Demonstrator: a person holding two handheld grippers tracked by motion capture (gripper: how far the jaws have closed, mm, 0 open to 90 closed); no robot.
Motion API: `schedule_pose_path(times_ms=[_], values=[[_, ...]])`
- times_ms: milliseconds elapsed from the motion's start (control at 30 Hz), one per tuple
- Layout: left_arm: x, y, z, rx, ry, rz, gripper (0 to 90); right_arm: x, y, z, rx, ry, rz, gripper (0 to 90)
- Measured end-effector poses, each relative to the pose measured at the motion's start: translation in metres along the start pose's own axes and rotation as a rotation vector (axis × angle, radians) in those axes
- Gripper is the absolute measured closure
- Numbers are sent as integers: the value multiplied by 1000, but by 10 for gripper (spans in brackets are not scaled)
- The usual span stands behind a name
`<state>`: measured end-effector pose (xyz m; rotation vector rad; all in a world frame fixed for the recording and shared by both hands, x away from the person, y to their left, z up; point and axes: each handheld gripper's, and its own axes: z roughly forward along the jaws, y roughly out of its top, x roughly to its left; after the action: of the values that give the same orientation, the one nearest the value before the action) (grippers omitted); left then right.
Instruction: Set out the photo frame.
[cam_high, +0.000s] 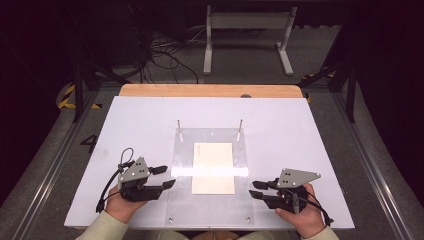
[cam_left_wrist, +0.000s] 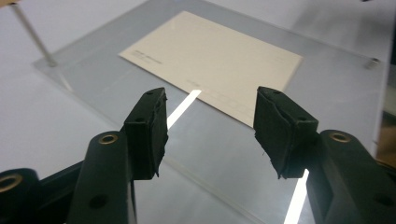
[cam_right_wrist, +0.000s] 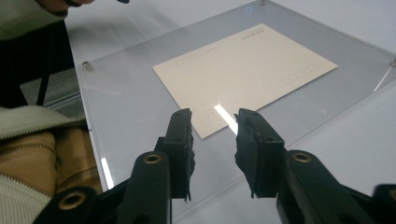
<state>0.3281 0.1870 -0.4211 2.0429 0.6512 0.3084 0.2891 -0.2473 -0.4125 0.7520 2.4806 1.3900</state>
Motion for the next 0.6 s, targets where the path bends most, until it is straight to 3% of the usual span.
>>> schedule_pose_path(times_ms=[100,167,400,600], values=[[8,1,2,-28,33,-37,425,-4,6,0,-12,-16,26,610],[13,1,3,-51,46,-60,421,-5,10,0,-5,-17,2,621],[11,-4,-7,-62,70,-53,418,-10,29,-1,19,-71,-20,620],[14,-13,-8,-47,79,-77,414,-31,55,10,42,-118,-17,582]])
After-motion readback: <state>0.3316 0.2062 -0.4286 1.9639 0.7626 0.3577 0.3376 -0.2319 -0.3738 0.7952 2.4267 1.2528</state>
